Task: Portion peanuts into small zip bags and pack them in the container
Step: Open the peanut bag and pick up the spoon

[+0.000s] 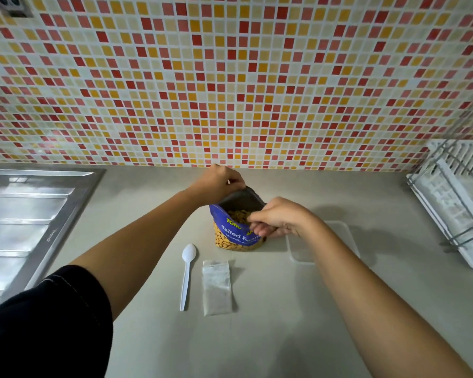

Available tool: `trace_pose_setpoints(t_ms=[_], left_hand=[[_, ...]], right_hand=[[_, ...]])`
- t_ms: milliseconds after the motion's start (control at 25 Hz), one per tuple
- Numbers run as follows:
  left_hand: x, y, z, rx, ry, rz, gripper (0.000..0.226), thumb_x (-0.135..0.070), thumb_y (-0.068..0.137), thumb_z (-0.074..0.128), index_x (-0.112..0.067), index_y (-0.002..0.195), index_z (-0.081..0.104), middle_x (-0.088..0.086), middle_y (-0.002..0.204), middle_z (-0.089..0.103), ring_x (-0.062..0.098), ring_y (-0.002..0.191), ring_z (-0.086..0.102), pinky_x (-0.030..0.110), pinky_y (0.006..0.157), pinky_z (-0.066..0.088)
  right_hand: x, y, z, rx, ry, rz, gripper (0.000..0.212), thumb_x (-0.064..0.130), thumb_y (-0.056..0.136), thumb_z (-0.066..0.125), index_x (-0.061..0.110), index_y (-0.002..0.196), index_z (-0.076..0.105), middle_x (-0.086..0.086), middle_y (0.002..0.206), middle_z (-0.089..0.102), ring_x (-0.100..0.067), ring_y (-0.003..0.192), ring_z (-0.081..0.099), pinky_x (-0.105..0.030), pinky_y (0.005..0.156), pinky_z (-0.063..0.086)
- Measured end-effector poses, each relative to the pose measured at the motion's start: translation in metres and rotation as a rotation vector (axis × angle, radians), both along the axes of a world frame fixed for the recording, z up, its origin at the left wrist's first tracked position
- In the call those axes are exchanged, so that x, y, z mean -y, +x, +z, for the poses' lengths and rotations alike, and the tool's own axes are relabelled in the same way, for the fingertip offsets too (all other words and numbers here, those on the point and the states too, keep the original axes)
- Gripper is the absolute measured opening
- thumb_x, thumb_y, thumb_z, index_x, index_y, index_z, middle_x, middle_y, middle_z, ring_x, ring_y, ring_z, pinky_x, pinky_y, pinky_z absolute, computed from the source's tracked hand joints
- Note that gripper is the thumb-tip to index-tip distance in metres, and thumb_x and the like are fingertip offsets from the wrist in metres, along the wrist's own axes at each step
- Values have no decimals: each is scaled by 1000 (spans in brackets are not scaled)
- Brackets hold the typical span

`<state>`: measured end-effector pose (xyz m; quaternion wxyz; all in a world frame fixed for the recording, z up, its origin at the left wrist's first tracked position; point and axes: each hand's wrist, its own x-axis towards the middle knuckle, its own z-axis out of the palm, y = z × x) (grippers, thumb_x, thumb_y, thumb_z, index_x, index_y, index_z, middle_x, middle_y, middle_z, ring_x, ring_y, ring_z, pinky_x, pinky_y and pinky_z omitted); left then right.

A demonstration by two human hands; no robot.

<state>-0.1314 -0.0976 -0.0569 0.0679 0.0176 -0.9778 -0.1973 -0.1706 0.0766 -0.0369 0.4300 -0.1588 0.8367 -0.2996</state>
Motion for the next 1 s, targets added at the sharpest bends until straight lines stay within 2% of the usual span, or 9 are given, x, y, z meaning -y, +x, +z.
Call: trace_pose_setpoints(t_ms=[80,160,200,280,520,640,720,880,1000], left_hand=[[4,7,2,63,134,37,23,-22,92,55,-12,109,66,3,107,68,12,91,58,22,82,45],[7,23,1,83,240,56,21,-20,91,55,-15,109,66,0,106,67,11,93,58,22,82,48],[7,31,1,96,260,66,19,-18,92,55,-15,107,66,0,105,67,12,93,58,23,82,49],[4,43,1,154,225,93,19,-17,92,54,-15,105,68,0,103,67,14,95,58,27,84,49],[-13,37,12,290,204,229,34,-5,85,56,-13,117,65,5,113,65,18,97,56,30,77,53],[-12,38,12,323,184,248,32,-10,86,57,-15,117,65,6,115,66,16,97,56,31,77,53],[-14,44,12,220,320,291,26,-21,90,55,-13,112,66,6,109,67,20,94,61,32,74,55],[-17,69,-19,-121,772,813,29,-31,93,50,-5,101,61,9,88,65,22,73,65,36,67,57],[-3,103,-71,116,642,988,19,-17,83,57,0,85,65,11,68,64,29,67,67,41,74,59]], right_hand=[[-12,-7,-4,-328,-58,-47,30,42,85,62,14,75,69,4,62,68,-8,61,63,-22,60,47],[-24,-12,-11,-668,-203,-114,22,40,82,66,19,76,66,4,75,66,-12,74,61,-23,66,43],[-28,-13,-16,-701,-281,-96,14,35,81,69,22,79,66,3,82,63,-13,80,59,-24,68,42],[-28,-13,-25,-606,-315,29,9,28,82,68,23,89,70,1,96,63,-13,91,57,-23,74,41],[-17,-16,-18,-426,-184,102,44,14,80,64,17,123,60,-5,124,62,-15,100,57,-24,77,42],[-19,-20,-17,-383,-183,108,53,14,77,68,19,128,54,-6,131,55,-18,108,55,-25,76,42],[-20,-21,-21,-374,-194,103,54,15,77,68,21,129,52,-6,131,55,-19,111,55,-25,75,43],[-23,-23,-28,-382,-226,80,53,16,77,69,26,127,54,-3,133,52,-18,109,53,-27,76,41],[-26,-27,-35,-323,-292,78,54,12,76,71,29,125,56,-1,133,52,-17,110,53,-26,76,45]])
